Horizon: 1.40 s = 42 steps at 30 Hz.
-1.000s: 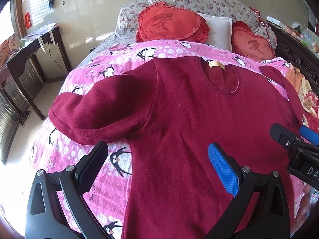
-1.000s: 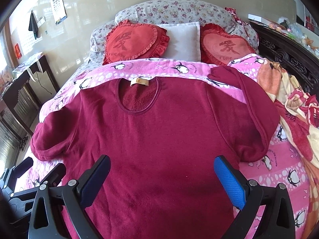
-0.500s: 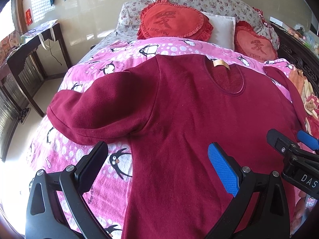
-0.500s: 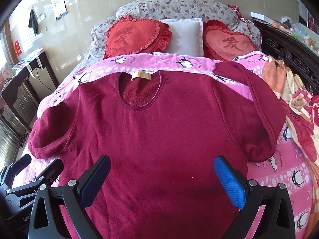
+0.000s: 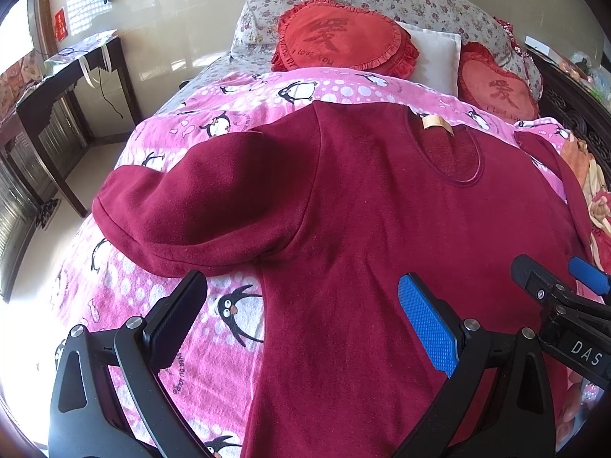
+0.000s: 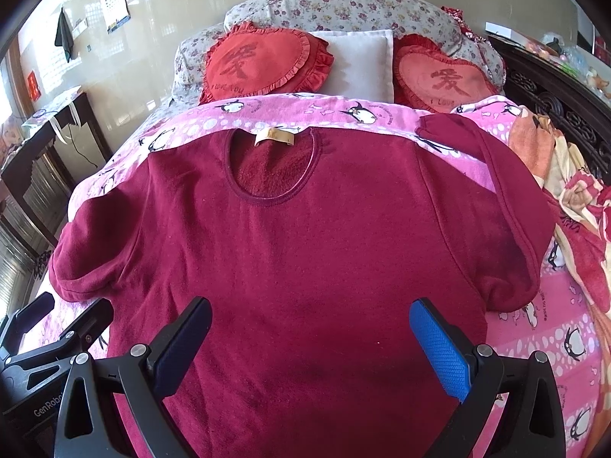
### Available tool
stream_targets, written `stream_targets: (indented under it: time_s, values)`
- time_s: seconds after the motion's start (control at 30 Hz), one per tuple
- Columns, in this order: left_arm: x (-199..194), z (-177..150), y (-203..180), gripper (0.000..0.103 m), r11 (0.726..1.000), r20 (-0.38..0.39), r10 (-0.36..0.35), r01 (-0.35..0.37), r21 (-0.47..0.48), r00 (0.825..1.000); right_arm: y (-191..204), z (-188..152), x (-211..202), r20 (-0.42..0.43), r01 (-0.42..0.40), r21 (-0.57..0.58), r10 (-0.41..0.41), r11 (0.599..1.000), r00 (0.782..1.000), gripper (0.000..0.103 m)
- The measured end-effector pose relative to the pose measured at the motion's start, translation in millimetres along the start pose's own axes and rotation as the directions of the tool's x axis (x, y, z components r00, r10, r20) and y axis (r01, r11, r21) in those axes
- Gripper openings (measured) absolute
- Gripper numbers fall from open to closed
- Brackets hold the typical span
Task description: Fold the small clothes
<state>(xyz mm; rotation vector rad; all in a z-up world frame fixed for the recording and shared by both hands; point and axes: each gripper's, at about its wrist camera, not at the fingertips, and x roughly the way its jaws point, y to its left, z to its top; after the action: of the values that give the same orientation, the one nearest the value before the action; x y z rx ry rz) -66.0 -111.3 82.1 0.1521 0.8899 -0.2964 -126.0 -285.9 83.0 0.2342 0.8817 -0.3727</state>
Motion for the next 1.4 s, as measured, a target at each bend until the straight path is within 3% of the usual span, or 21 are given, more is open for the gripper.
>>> stream_targets:
  time_s: [0.33,0.47,0.6,0.7,0.87,1.0,1.07,1.13,1.2,1.27,1.33,1.4]
  values:
    - [0.4,2.3,23.3,0.101,0.999,-0.006,-0.020,0.019,-0.047,1.000,9.3,0.2,6.4,-0.013,-0.009,-0.013,0.009,1.000,1.000,0.103]
    - [-1.7,8.0,59.1,0.101,0.992,0.007,-0.047,0.047,-0.116,0.999,12.5,1.0,8.7,-0.015,-0.014,-0.017,0.014,1.000,1.000,0.103]
    - [3.9,16.6,117.1,0.101,0.976,0.019,-0.011,0.015,-0.217,1.000,16.0,2.6,11.3,-0.020,-0.032,-0.012,0.032,0.999,0.999,0.103]
    - [17.5,21.1,173.8,0.100,0.932,0.017,0.001,0.005,-0.362,1.000,21.5,3.3,13.1,-0.022,-0.039,-0.020,0.039,0.999,0.999,0.103]
    - [61.5,23.6,252.2,0.079,0.828,-0.039,0.000,-0.022,-0.560,0.999,31.0,2.5,19.0,-0.038,-0.052,-0.037,0.051,0.998,0.998,0.103]
    - [96.3,24.6,286.5,0.077,0.754,-0.057,-0.057,0.005,-0.657,0.997,38.2,3.1,27.7,-0.052,-0.054,-0.049,0.052,0.997,0.997,0.103]
    - [106.7,28.3,294.8,0.077,0.733,-0.043,-0.073,0.024,-0.680,0.996,41.6,3.9,33.2,-0.059,-0.055,-0.052,0.052,0.997,0.997,0.103]
    - [113.9,34.4,297.0,0.077,0.736,-0.034,-0.064,0.024,-0.677,0.997,45.5,5.0,40.2,-0.071,-0.057,-0.057,0.053,0.997,0.996,0.103]
    - [119.3,40.5,296.1,0.075,0.757,-0.028,-0.048,0.018,-0.653,0.998,49.3,5.6,47.4,-0.081,-0.059,-0.065,0.053,0.996,0.995,0.103]
    - [127.1,46.8,292.2,0.053,0.792,-0.045,-0.016,-0.015,-0.611,0.999,53.5,6.3,55.4,-0.090,-0.059,-0.068,0.052,0.996,0.995,0.103]
    - [135.7,50.6,291.3,0.023,0.824,-0.079,0.054,-0.089,-0.560,0.995,56.4,6.7,61.8,-0.099,-0.066,-0.060,0.060,0.996,0.993,0.103]
    - [135.3,52.4,295.7,0.015,0.821,-0.066,0.015,-0.050,-0.569,0.998,58.8,6.6,64.7,-0.103,-0.074,-0.054,0.068,0.996,0.992,0.103]
